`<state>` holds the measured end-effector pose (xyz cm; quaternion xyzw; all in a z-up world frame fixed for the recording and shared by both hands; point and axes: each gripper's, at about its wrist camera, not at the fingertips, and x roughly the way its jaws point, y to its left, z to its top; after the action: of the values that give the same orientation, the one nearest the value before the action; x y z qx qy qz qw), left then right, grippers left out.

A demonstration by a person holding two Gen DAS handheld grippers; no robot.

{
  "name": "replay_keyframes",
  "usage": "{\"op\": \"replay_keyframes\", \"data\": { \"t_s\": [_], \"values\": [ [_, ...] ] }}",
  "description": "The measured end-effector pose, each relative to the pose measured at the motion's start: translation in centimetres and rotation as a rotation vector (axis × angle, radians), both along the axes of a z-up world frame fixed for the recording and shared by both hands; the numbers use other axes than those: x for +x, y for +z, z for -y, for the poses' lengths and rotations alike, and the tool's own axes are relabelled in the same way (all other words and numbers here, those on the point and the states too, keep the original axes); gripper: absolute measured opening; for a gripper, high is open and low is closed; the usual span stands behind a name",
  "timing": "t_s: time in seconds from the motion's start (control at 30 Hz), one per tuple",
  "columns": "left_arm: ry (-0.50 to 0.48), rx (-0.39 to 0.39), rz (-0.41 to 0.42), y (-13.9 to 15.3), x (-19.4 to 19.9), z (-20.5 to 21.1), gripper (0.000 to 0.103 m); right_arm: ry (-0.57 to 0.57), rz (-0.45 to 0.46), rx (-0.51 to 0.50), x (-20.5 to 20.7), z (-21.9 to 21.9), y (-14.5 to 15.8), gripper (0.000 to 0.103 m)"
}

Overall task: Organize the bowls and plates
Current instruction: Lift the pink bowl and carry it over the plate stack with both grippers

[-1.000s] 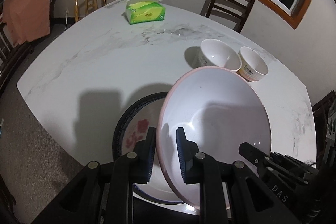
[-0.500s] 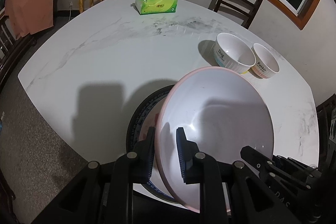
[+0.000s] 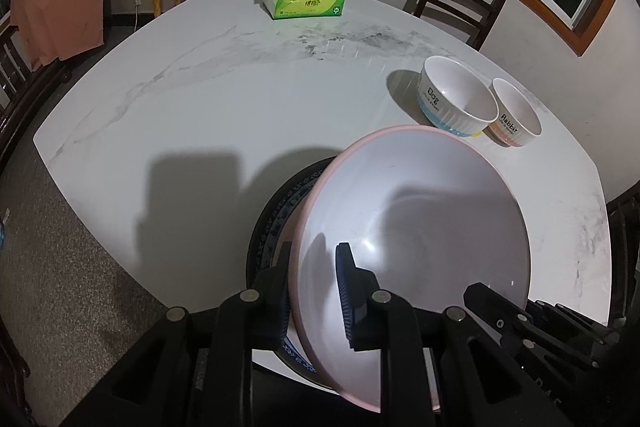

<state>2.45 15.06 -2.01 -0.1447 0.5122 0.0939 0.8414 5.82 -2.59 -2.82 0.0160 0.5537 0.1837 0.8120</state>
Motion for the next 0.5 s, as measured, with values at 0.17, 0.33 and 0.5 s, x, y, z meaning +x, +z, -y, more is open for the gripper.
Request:
{"op": "replay_keyframes", "data": {
  "t_s": [0.17,0.33,0.5],
  "values": [
    [0.006,-0.007,-0.016,-0.4,0.14,-0.29,0.02,0.017,0.002,0.022,-0.19,-0.09,0.08,0.025],
    [0.006,-0.015,-0.024,-0.61,0.18,-0.36,0.022,0.025,0.005,0.032,-0.42,-0.26,0.16,0.032],
    [-0.001,-0.031,-0.026,-0.52,0.32,-0.53,0.024,0.028,0.01,0.053,-0.5,0.02,0.46,0.034]
  ]
}}
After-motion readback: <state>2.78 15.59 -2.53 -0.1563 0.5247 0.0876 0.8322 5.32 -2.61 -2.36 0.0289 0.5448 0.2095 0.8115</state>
